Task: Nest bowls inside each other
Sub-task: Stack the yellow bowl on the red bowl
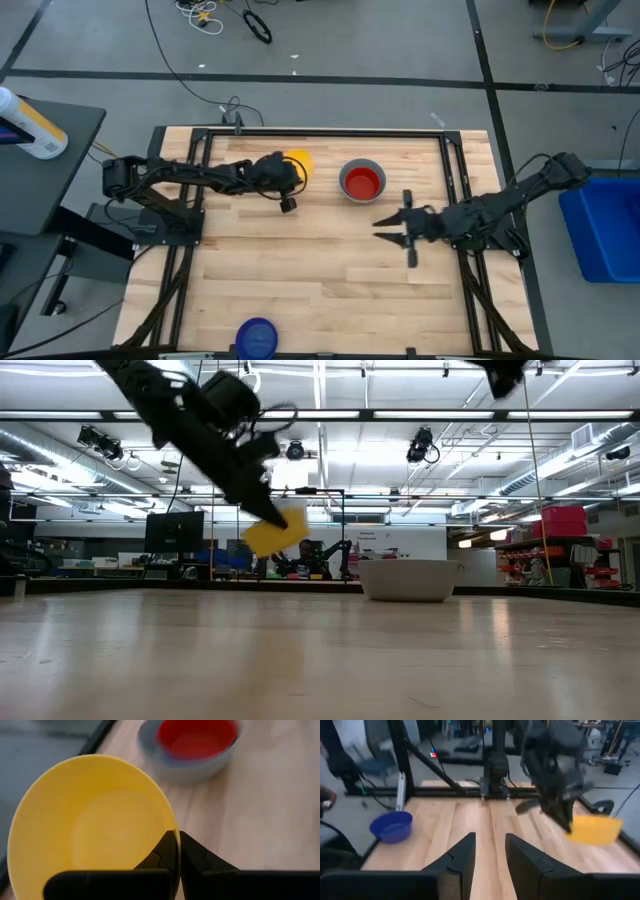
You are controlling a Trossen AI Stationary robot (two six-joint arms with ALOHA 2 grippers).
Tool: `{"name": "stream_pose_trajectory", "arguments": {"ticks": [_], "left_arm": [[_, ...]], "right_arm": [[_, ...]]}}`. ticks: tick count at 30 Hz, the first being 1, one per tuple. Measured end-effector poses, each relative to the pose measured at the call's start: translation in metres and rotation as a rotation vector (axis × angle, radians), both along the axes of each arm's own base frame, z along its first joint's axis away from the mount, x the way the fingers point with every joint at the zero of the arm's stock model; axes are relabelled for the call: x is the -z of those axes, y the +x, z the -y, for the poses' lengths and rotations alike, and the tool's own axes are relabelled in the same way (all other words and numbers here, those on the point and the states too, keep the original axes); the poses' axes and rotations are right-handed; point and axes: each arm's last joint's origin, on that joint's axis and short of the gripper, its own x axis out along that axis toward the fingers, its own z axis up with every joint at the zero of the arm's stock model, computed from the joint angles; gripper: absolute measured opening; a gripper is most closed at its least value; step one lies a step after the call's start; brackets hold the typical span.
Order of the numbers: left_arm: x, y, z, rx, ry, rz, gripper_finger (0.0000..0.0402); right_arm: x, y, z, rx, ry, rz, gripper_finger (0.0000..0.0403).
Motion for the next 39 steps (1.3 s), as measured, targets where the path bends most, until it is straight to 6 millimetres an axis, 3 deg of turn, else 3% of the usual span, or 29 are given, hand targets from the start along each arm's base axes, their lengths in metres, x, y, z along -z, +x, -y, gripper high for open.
{"name": "stream_pose_trajectory", "arguments": {"ticks": [5, 9, 14, 20, 25, 33, 39], "left_arm": [[-0.038, 0.032, 0.024, 0.170, 0.038, 0.097, 0.0006], [-0.048, 0.068, 0.034, 0.285, 0.051, 0.075, 0.0006], [-0.036, 0.122, 0.029, 0.367, 0.066, -0.053, 0.0006], [-0.022, 0.164, 0.009, 0.375, 0.056, -0.154, 0.0006], [-0.023, 0.179, 0.003, 0.420, 0.033, -0.135, 0.0006], [-0.019, 0.180, -0.008, 0.401, 0.015, -0.124, 0.0006], [-0.003, 0.185, -0.012, 0.401, 0.010, -0.150, 0.0006]], "right_arm": [[0.053, -0.032, 0.015, 0.011, 0.076, 0.043, 0.0113], [0.078, -0.045, 0.022, 0.046, 0.106, 0.053, 0.0112], [0.088, -0.050, 0.024, 0.068, 0.121, 0.038, 0.0110], [0.093, -0.051, 0.024, 0.066, 0.107, -0.003, 0.0110], [0.096, -0.052, 0.022, 0.050, 0.091, -0.030, 0.0108], [0.096, -0.053, 0.020, 0.038, 0.074, -0.034, 0.0107], [0.096, -0.053, 0.020, 0.038, 0.071, -0.034, 0.0106]]}}
